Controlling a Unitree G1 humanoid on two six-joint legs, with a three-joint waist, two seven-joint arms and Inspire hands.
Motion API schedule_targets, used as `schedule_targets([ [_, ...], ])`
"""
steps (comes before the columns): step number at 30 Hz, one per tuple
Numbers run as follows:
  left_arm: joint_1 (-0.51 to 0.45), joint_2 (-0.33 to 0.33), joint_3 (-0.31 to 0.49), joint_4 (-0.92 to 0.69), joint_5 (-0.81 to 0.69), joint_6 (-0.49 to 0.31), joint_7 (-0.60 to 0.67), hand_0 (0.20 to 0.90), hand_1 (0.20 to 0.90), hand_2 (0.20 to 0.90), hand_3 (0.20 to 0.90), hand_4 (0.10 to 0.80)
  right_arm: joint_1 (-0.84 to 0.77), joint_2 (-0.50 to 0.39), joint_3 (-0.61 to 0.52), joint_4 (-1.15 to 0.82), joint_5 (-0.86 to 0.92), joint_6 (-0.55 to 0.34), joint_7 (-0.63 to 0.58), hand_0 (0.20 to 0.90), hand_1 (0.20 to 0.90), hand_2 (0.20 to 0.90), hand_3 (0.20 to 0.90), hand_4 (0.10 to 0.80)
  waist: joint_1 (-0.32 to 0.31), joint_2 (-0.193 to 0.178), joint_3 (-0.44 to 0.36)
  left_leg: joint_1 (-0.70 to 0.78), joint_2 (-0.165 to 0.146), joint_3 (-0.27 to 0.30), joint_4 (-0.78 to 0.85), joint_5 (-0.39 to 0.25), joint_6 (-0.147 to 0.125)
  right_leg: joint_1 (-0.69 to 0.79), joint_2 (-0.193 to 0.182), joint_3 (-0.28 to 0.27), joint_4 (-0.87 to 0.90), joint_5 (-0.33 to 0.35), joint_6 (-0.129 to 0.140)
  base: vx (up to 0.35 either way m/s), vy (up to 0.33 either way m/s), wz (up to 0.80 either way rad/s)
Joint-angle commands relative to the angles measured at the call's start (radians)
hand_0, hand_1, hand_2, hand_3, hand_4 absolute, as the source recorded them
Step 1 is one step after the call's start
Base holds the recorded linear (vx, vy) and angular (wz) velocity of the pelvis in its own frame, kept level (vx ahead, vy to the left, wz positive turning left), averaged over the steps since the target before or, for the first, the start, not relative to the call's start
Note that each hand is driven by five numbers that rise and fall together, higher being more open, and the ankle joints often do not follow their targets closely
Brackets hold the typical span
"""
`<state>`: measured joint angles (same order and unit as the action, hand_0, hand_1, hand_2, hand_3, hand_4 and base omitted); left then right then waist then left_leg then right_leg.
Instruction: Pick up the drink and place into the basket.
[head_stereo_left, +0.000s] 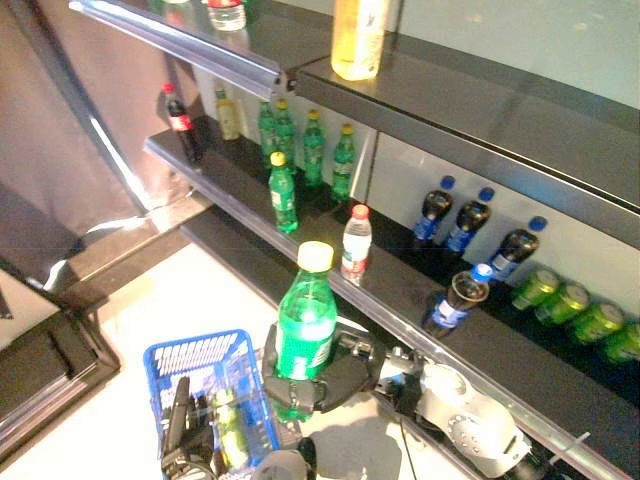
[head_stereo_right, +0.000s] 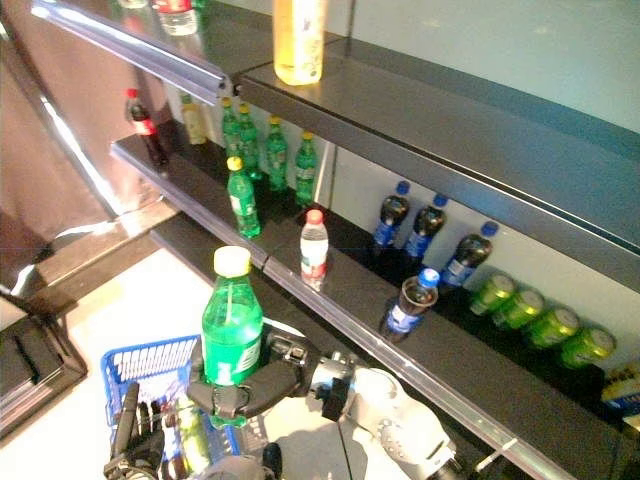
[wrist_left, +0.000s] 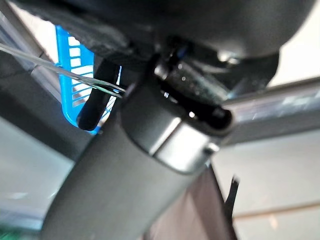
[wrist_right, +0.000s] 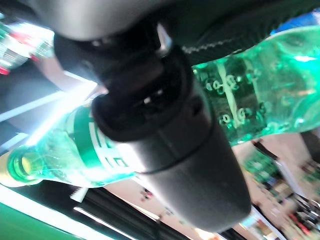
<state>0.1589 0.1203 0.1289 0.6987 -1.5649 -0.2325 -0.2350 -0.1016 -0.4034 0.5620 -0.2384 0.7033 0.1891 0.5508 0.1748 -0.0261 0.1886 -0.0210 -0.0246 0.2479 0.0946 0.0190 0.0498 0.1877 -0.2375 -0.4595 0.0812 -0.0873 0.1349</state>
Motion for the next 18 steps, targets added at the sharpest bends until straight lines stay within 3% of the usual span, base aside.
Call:
schedule_targets([
  [1,-0.123,0.077,-0.039,-0.311,0.146,-0.006,-0.293,0.300,0.300,0.300,0.200,0.100,-0.120,0.091,-0.024,-0.090,0.051,-0.163,-0.049,0.300,0.300,0.300,0.200,0.100,0.016,0.025,-0.042,0.009,0.086,-0.058,0.052,-0.028,-0.148,-0.020,0.069,0.032,0.022,-0.009,-0.060,0.032,0.045,0.45],
  [5,-0.100,0.087,-0.046,-0.460,0.179,0.034,-0.299,0.300,0.300,0.300,0.200,0.100,-0.153,0.110,-0.007,-0.076,-0.019,-0.185,-0.124,0.300,0.300,0.300,0.200,0.100,0.063,0.016,-0.026,-0.014,0.073,-0.095,0.078,-0.033,-0.146,-0.019,0.067,0.019,0.019,-0.001,-0.062,0.051,0.011,0.43],
  [10,-0.099,0.101,-0.063,-0.572,0.228,0.063,-0.302,0.300,0.300,0.300,0.200,0.100,-0.225,0.118,-0.003,-0.058,-0.071,-0.212,-0.235,0.300,0.300,0.300,0.200,0.100,0.102,0.012,-0.020,-0.026,0.072,-0.107,0.063,-0.019,-0.148,-0.009,0.070,-0.005,0.007,0.002,-0.061,0.004,-0.006,0.01],
  [18,-0.097,0.130,-0.074,-0.630,0.294,0.171,-0.338,0.300,0.300,0.300,0.200,0.100,-0.349,0.128,-0.047,0.008,-0.090,-0.229,-0.427,0.300,0.300,0.300,0.200,0.100,0.152,0.012,-0.005,-0.049,0.055,-0.143,0.114,-0.035,-0.149,0.013,0.063,-0.049,0.040,-0.011,-0.069,0.052,-0.018,0.25],
])
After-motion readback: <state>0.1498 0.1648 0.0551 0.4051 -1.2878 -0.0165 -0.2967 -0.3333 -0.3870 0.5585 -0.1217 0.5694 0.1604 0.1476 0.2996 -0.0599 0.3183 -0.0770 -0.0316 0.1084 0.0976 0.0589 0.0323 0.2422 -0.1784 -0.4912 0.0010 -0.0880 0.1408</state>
